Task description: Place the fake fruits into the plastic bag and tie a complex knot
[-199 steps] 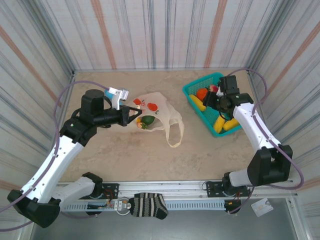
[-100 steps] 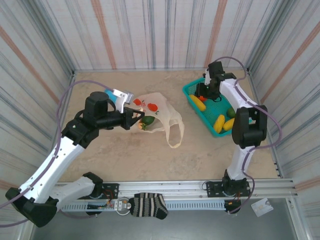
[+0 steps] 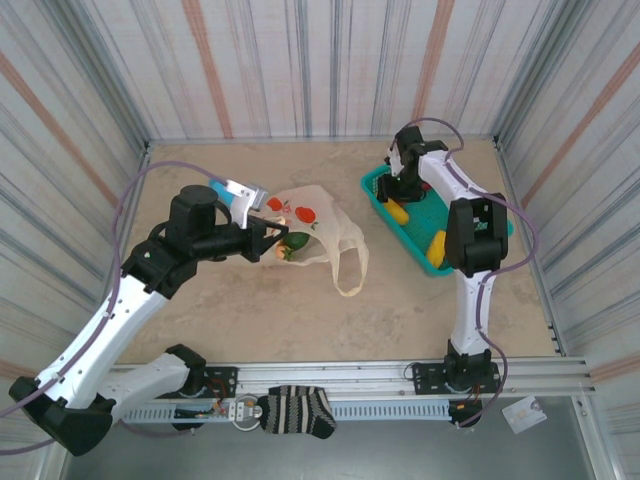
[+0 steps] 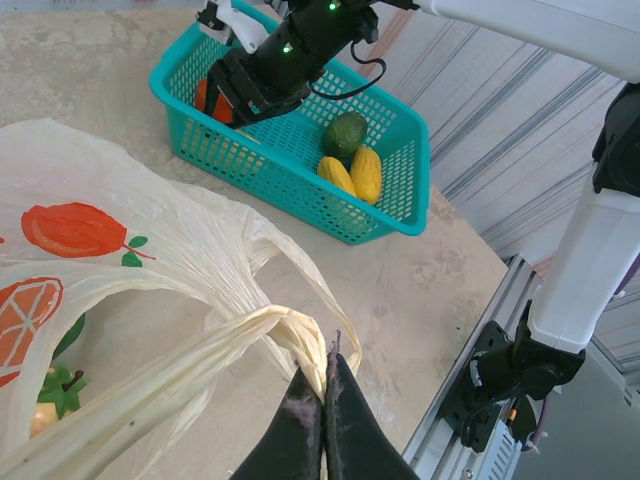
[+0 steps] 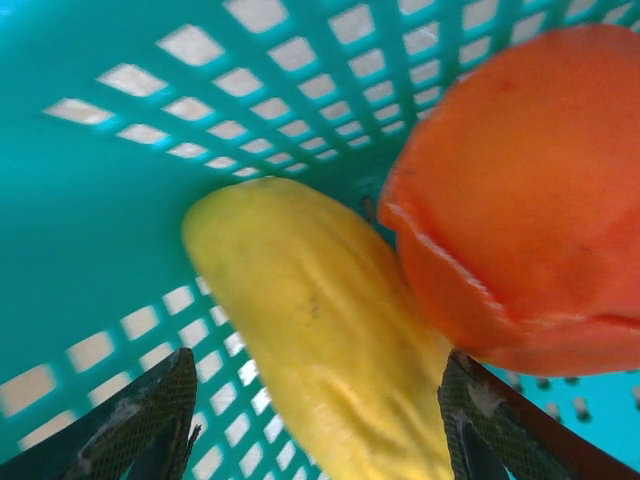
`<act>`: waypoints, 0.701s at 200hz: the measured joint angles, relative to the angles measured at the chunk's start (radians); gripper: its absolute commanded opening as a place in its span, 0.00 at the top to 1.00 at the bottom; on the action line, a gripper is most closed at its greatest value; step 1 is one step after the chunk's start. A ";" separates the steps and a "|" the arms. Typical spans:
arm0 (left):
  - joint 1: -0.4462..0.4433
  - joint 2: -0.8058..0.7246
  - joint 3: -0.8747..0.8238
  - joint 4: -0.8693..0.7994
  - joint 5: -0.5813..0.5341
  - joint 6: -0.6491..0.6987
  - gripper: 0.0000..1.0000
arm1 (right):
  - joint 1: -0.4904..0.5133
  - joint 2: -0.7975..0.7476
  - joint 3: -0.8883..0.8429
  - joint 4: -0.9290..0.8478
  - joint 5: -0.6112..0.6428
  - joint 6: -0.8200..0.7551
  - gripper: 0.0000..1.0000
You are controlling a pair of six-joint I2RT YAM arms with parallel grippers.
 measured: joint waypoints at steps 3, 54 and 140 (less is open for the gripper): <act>0.000 0.000 0.000 0.000 0.000 0.000 1.00 | 0.000 0.003 0.000 0.000 0.008 0.000 0.32; 0.000 0.022 0.002 -0.002 0.000 0.000 1.00 | -0.001 0.063 0.005 -0.009 0.069 0.001 0.38; 0.003 0.026 0.005 -0.002 -0.011 0.001 1.00 | 0.002 -0.013 -0.020 0.027 0.005 0.001 0.54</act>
